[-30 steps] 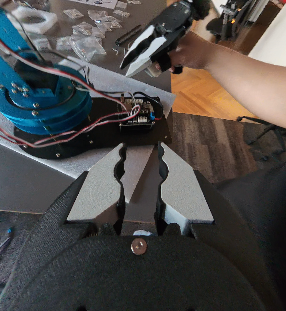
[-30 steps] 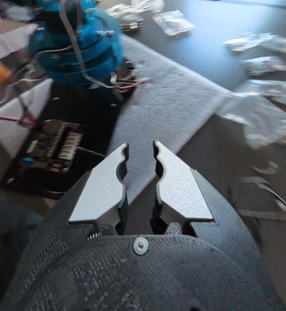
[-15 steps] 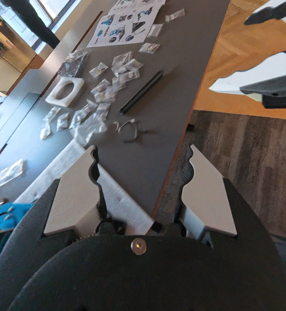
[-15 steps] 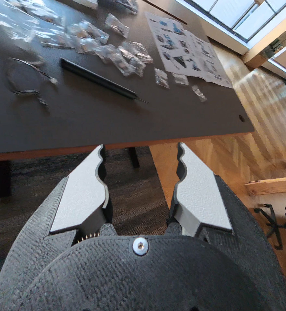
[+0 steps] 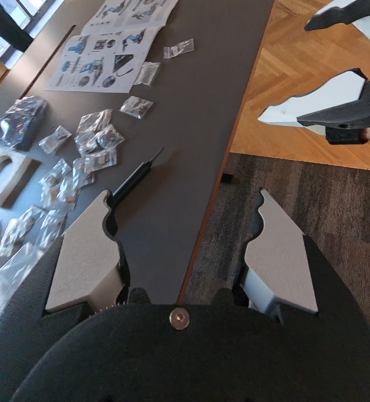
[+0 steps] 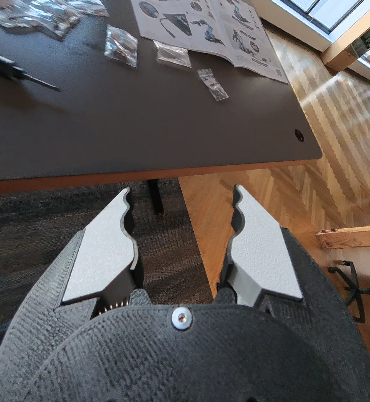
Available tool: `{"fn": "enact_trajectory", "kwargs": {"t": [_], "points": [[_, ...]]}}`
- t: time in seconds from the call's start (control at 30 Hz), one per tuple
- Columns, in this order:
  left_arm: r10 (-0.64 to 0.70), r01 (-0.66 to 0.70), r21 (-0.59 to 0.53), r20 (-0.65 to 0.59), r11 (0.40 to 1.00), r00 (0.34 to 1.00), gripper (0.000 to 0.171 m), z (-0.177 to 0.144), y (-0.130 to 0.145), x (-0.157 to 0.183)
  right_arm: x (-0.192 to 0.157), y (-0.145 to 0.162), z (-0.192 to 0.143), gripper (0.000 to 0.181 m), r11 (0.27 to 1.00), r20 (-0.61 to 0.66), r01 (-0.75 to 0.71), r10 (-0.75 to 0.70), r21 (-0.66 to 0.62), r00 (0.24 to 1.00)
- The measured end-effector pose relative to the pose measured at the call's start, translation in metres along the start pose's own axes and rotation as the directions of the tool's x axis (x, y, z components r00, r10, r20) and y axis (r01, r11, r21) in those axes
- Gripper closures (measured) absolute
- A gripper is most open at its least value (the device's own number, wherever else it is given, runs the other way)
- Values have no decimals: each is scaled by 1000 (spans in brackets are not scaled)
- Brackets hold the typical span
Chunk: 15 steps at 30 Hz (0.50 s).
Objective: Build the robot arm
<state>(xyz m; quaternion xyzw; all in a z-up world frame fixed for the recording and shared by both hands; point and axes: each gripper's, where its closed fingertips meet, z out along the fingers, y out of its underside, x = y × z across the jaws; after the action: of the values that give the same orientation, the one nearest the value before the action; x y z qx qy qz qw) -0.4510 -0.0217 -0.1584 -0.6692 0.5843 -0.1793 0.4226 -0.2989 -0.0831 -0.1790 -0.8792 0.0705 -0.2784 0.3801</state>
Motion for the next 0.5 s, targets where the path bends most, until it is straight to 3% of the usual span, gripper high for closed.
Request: {"fn": "enact_trajectory", "kwargs": {"t": [0.17, 0.3, 0.5], "points": [[15, -17, -16, -103, 1000, 995, 32, 71, -25, 20, 37, 11, 62, 84, 999, 63, -37, 39, -35, 997], [-23, 15, -93, -84, 996, 996, 14, 127, -44, 19, 84, 4, 113, 70, 986, 119, -160, 165, -48, 979], [-251, 268, -129, 135, 955, 959, 14, 202, -67, -9, 127, -50, 201, 52, 975, 320, -216, 190, 49, 928]]}}
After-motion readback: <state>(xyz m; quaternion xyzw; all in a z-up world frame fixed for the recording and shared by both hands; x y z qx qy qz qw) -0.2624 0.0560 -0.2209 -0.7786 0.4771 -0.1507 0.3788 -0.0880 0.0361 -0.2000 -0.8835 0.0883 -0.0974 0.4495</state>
